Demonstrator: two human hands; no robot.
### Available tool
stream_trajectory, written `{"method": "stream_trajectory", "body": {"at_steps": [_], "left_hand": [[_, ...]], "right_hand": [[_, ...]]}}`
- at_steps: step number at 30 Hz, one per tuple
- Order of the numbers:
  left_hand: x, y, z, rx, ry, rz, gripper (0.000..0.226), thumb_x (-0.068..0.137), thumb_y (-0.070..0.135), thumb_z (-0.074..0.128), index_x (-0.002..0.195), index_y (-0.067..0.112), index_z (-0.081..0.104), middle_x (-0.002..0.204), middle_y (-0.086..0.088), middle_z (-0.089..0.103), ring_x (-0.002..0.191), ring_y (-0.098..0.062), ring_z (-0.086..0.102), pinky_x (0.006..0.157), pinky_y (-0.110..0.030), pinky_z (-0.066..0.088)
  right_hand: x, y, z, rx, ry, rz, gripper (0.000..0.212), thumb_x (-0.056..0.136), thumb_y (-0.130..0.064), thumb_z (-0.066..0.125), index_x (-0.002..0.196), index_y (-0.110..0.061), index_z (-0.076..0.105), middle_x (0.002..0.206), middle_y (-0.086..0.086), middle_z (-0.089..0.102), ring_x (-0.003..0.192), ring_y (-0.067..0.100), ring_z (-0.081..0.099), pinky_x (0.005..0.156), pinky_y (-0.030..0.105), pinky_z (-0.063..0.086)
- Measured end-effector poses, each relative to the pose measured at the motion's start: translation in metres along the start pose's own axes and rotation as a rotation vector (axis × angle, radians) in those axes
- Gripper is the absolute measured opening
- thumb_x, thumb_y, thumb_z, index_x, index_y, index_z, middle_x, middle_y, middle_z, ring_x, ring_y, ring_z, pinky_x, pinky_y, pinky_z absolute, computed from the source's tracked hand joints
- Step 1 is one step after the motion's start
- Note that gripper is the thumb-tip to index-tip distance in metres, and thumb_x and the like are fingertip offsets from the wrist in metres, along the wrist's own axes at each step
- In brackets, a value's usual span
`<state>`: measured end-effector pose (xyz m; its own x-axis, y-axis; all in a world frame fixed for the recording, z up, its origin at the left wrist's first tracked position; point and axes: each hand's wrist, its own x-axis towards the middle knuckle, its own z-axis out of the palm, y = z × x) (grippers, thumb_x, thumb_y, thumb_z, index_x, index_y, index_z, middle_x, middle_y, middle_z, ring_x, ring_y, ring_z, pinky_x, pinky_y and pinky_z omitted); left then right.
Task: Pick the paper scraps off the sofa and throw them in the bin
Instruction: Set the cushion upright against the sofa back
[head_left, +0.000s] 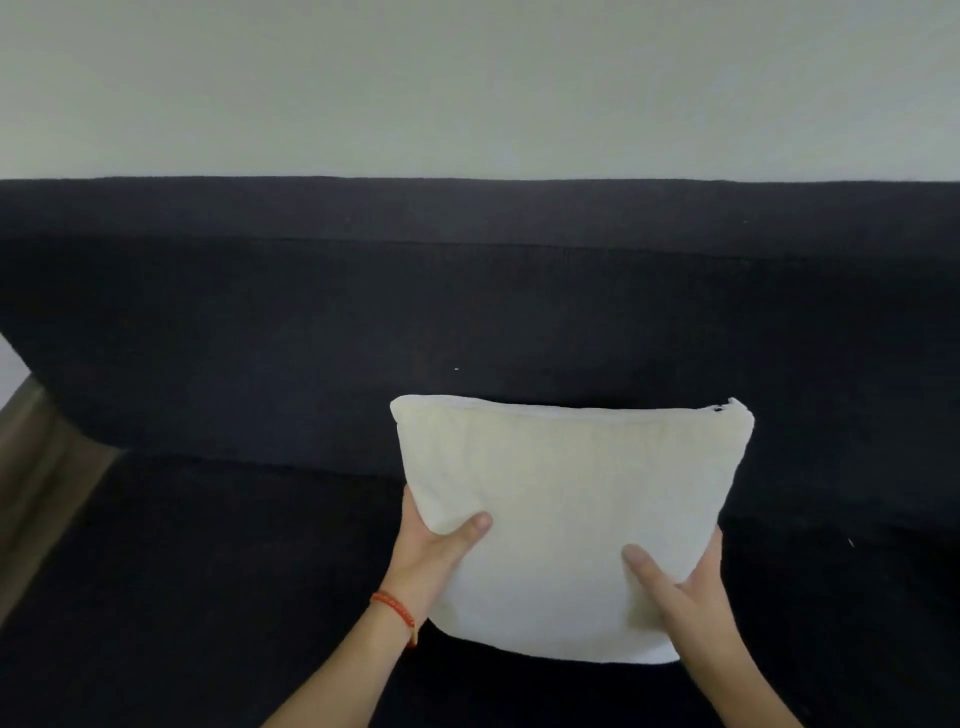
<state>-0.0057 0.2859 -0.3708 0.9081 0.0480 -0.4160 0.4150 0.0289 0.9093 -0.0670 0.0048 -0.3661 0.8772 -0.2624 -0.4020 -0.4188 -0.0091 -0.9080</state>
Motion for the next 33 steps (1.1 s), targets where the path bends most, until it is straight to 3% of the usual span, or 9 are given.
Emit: {"method": "stream_trajectory", "body": {"at_steps": [6,10,16,19,21,23,25,29,33], "left_hand": [[0.035,0.013,-0.062,0.151,-0.003,0.016,0.077,0.083,0.043,0.085,0.145,0.046,0.04,0.136,0.02,0.063,0.121,0.006,0.061,0.099,-0.022,0.049],[0.051,0.01,-0.06,0.221,-0.055,-0.062,0.091,0.082,0.054,0.082,0.152,0.039,0.025,0.148,0.011,0.05,0.139,-0.015,0.049,0.119,-0.046,0.039],[0.016,0.001,-0.013,0.207,0.343,-0.271,0.095,0.089,0.068,0.063,0.159,0.048,0.002,0.171,-0.007,0.0,0.142,-0.039,0.042,0.113,-0.055,0.037],[-0.017,-0.011,0.011,0.142,0.347,-0.106,0.086,0.095,0.059,0.062,0.158,0.054,0.003,0.171,0.008,-0.003,0.144,-0.013,0.031,0.111,-0.04,0.037],[-0.035,-0.021,0.014,0.165,0.305,-0.031,0.086,0.093,0.052,0.07,0.157,0.053,0.013,0.163,0.024,0.004,0.139,0.003,0.028,0.108,-0.029,0.037],[-0.042,-0.033,0.011,0.203,0.331,-0.064,0.073,0.086,0.048,0.08,0.143,0.045,0.035,0.148,0.02,0.022,0.12,0.017,0.041,0.093,-0.015,0.042],[-0.04,-0.038,0.006,0.255,0.345,-0.136,0.058,0.081,0.049,0.084,0.122,0.038,0.043,0.13,0.011,0.032,0.106,0.011,0.047,0.076,-0.01,0.04],[-0.01,-0.031,-0.002,0.48,0.305,-0.047,0.036,0.088,0.053,0.074,0.095,0.034,0.045,0.107,0.009,0.044,0.095,-0.011,0.052,0.072,-0.02,0.043],[0.035,-0.018,-0.007,0.643,0.259,-0.024,0.036,0.092,0.05,0.07,0.084,0.026,0.044,0.095,0.003,0.05,0.083,-0.016,0.054,0.063,-0.026,0.041]], "right_hand": [[0.014,0.002,0.078,0.057,0.072,-0.048,0.102,0.063,-0.075,0.087,0.146,-0.065,0.028,0.14,-0.034,0.054,0.132,0.005,0.055,0.105,0.043,0.048],[0.027,0.007,0.089,0.052,0.121,-0.018,0.087,0.068,-0.082,0.079,0.138,-0.072,0.029,0.139,-0.031,0.056,0.129,0.005,0.057,0.108,0.049,0.051],[0.022,-0.002,0.103,-0.013,0.253,-0.076,0.07,0.083,-0.068,0.073,0.137,-0.075,0.028,0.145,-0.029,0.05,0.131,0.001,0.054,0.108,0.047,0.05],[-0.006,-0.001,0.121,-0.157,0.356,-0.081,0.082,0.092,-0.066,0.067,0.148,-0.076,0.006,0.168,-0.025,0.012,0.152,0.011,0.031,0.108,0.049,0.045],[-0.021,0.007,0.131,-0.251,0.282,-0.148,0.094,0.087,-0.07,0.07,0.153,-0.071,0.003,0.163,-0.041,-0.011,0.156,0.009,0.015,0.106,0.046,0.044],[-0.028,0.014,0.138,-0.325,0.222,-0.181,0.11,0.074,-0.075,0.078,0.157,-0.067,0.006,0.157,-0.045,-0.024,0.157,0.007,0.008,0.101,0.04,0.047],[-0.027,0.018,0.144,-0.393,0.206,-0.163,0.118,0.071,-0.063,0.086,0.155,-0.068,0.003,0.16,-0.039,-0.031,0.156,0.004,0.005,0.1,0.038,0.051],[-0.011,0.018,0.153,-0.354,0.24,-0.074,0.116,0.081,-0.049,0.087,0.153,-0.072,-0.002,0.169,-0.022,-0.03,0.163,0.018,-0.001,0.117,0.046,0.043],[0.011,0.016,0.168,-0.351,0.313,-0.061,0.114,0.085,-0.044,0.085,0.156,-0.068,0.0,0.171,-0.015,-0.024,0.163,0.026,-0.003,0.122,0.052,0.036]]}}
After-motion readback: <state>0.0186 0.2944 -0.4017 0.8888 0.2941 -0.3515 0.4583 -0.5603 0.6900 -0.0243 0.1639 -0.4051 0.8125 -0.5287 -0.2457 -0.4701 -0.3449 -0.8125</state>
